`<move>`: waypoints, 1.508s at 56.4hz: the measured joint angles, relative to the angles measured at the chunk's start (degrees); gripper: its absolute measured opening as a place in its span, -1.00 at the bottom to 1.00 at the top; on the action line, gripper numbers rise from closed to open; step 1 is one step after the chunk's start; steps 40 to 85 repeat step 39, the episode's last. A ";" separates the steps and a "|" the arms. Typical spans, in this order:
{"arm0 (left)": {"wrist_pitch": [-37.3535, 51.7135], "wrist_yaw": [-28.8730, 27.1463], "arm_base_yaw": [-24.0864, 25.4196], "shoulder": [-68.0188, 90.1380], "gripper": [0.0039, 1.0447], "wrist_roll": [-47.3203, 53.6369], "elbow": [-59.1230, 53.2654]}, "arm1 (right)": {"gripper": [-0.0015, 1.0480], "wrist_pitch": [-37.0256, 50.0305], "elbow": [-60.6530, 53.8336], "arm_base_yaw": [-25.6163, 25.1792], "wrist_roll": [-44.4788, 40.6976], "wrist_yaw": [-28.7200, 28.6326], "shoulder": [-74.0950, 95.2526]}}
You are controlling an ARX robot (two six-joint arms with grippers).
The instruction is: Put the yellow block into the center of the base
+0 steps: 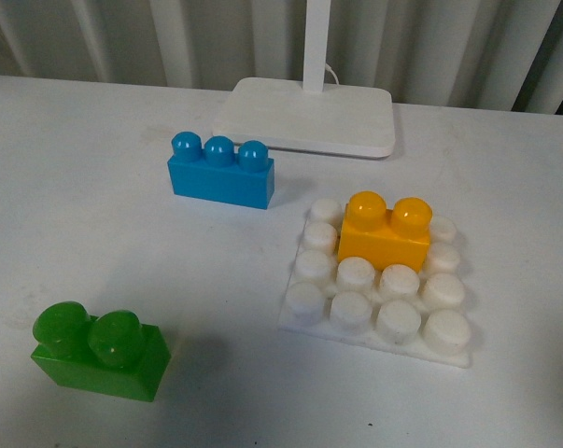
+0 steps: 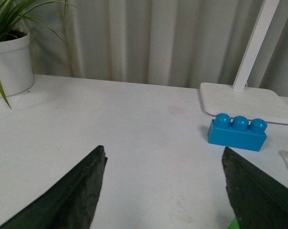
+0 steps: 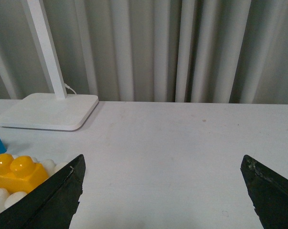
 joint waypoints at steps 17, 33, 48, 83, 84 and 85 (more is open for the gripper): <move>0.00 0.00 0.00 0.00 0.88 0.02 0.00 | 0.83 0.00 0.00 0.00 0.00 0.00 0.00; 0.00 0.00 0.00 0.00 0.88 0.02 0.00 | 0.83 0.00 0.00 0.00 0.00 0.00 0.00; 0.00 0.02 0.00 0.00 0.88 0.02 0.00 | 0.83 0.00 0.00 0.00 0.00 -0.02 0.00; 0.00 0.02 0.00 0.00 0.88 0.02 0.00 | 0.83 0.00 0.00 0.00 0.00 -0.02 0.00; 0.00 0.02 0.00 0.00 0.88 0.02 0.00 | 0.83 0.00 0.00 0.00 0.00 -0.02 0.00; 0.00 0.02 0.00 0.00 0.88 0.02 0.00 | 0.83 0.00 0.00 0.00 0.00 -0.02 0.00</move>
